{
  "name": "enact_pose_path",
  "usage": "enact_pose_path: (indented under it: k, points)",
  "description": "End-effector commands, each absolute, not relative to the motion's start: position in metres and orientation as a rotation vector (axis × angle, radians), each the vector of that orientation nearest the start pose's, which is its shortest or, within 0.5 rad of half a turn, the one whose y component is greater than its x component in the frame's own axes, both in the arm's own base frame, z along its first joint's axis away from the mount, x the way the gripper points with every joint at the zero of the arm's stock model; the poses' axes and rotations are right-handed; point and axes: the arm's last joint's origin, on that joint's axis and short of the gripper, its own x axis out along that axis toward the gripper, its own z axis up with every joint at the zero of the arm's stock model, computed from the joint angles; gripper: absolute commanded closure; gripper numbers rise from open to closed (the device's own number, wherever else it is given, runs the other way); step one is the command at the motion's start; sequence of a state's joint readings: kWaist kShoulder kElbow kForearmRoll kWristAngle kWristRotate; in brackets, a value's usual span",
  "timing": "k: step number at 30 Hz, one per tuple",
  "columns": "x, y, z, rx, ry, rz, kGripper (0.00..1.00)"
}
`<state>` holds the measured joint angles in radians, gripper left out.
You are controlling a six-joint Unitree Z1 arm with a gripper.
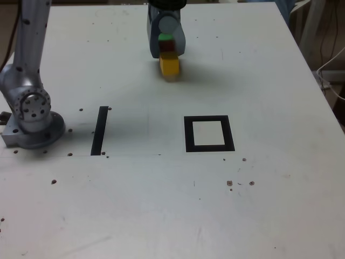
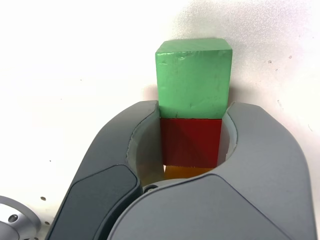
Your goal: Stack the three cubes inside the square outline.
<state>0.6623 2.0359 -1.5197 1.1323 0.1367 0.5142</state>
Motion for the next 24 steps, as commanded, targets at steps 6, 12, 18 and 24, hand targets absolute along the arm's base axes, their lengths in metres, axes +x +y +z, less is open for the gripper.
enact_pose_path:
  k: [6, 12, 18, 24]
  points:
    - [0.283, 0.211, 0.269, -0.03, 1.687, 0.149, 0.67]
    - [0.286, 0.172, 0.282, 0.001, 1.677, 0.138, 0.67]
    - [0.286, 0.123, 0.295, 0.056, 1.648, 0.137, 0.67]
    - [0.285, 0.077, 0.299, 0.084, 1.628, 0.105, 0.67]
